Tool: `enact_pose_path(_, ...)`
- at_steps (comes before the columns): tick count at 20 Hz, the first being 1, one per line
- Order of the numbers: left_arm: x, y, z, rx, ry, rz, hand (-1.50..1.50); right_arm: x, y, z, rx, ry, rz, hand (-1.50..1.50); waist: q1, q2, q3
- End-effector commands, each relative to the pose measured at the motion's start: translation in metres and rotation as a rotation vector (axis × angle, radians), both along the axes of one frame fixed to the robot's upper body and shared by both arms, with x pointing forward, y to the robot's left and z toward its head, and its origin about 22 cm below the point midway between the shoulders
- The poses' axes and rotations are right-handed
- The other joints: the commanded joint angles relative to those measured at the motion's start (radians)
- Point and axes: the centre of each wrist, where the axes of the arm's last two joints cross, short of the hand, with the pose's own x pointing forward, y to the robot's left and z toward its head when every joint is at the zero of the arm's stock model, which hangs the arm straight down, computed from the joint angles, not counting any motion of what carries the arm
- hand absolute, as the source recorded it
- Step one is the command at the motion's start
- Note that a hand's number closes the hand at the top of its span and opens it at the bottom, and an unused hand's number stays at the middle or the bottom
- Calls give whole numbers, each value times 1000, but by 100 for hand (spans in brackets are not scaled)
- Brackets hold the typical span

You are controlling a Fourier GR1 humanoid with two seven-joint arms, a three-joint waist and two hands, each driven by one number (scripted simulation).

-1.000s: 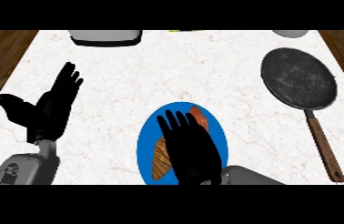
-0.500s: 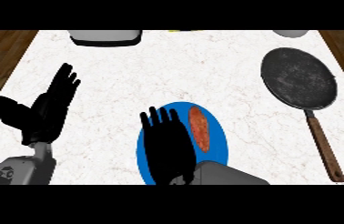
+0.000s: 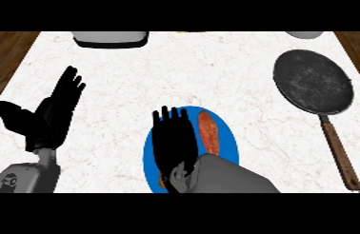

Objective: Pick the croissant from the plate and place it in the pan

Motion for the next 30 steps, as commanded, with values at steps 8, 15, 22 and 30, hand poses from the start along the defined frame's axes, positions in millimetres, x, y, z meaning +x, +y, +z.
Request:
enact_pose_path(8, 14, 3, -1, -9, 10, 15, 0, 5, 7, -30, -158, 45, -130, -150, 0, 4, 0)
enact_pose_path(15, 1, 10, -5, -9, 27, -8, 0, 23, -6, -63, -92, 31, -138, -150, 5, 4, 1)
enact_pose_path(22, 13, -10, 17, -22, 3, -26, 0, 21, 1, -67, -81, 70, -153, -150, 9, 4, 1)
enact_pose_path(30, 16, 10, 5, -14, -1, -10, 0, 21, -1, -90, -37, 30, -21, 150, 5, 5, 1)
